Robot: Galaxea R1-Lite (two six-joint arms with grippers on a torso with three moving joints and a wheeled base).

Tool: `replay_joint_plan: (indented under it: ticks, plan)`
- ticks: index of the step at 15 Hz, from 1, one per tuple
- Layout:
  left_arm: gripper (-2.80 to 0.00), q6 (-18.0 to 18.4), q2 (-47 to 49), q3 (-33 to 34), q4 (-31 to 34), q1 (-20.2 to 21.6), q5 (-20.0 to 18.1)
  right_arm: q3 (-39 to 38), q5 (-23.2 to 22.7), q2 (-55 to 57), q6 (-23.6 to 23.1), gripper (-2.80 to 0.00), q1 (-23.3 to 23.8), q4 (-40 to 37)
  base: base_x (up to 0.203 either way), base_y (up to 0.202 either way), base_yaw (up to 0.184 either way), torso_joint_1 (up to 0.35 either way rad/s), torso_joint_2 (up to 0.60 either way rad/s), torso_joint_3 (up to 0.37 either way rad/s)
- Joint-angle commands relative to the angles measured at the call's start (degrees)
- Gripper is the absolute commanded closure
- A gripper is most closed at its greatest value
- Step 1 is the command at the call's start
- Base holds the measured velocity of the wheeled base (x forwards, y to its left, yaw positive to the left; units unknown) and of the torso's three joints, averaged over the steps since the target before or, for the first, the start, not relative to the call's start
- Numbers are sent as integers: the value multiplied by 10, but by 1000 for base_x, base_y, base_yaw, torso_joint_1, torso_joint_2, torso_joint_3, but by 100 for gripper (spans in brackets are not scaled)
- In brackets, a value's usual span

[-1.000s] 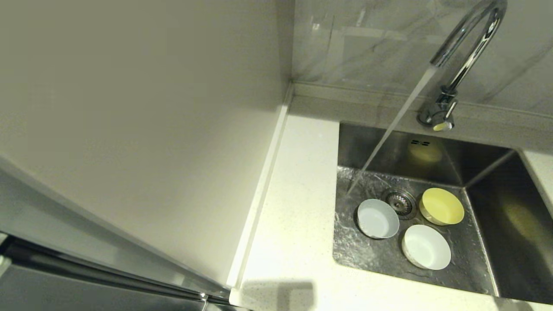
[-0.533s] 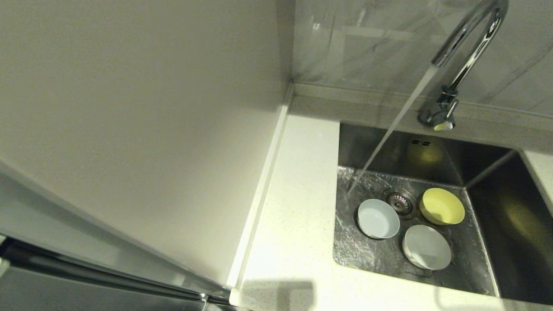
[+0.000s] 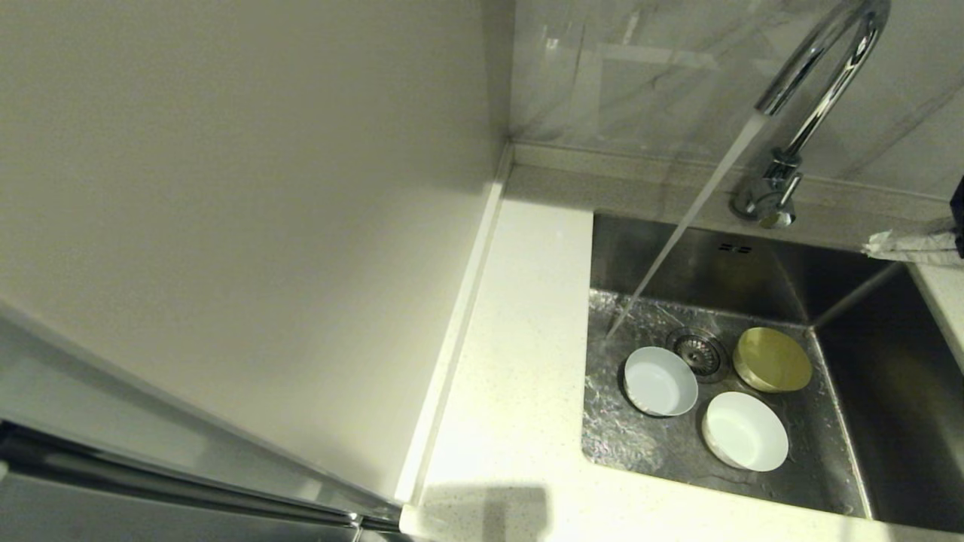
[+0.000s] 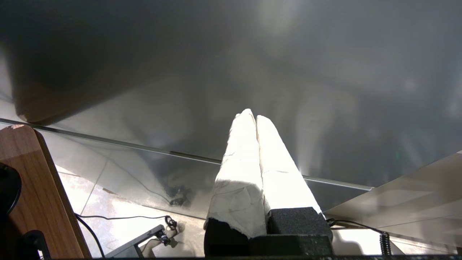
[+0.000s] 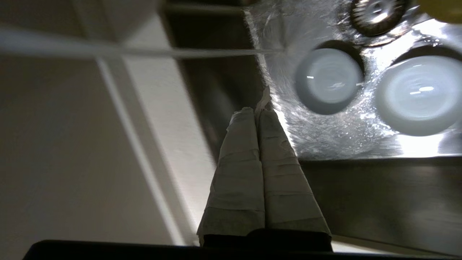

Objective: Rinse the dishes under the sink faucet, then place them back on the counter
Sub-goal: Turn off the faucet

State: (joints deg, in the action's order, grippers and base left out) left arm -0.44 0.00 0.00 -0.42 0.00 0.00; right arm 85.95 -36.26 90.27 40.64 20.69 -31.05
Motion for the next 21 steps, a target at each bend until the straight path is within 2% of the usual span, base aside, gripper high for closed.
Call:
replay_joint_plan:
  ticks: [1,3,5,8,13,15,21]
  plan:
    - [0,0,0,2,0,0,0,71,-70,100,69,0,38,1,0,0,0,0,0,0]
    - [0,0,0,2,0,0,0,97,-135,141,156,0,60,51,0,0,0,0,0,0]
    - [0,0,0,2,0,0,0,98,-152,172,213,0,66,115,0,0,0,0,0,0]
    - [0,0,0,2,0,0,0,100,-168,193,226,0,63,135,0,0,0,0,0,0]
    - [0,0,0,2,0,0,0,117,-171,192,231,0,25,136,0,0,0,0,0,0]
    - [0,0,0,2,0,0,0,127,-170,192,252,0,11,144,0,0,0,0,0,0]
    - [0,0,0,2,0,0,0,129,-165,206,336,0,-8,259,0,0,0,0,0,0]
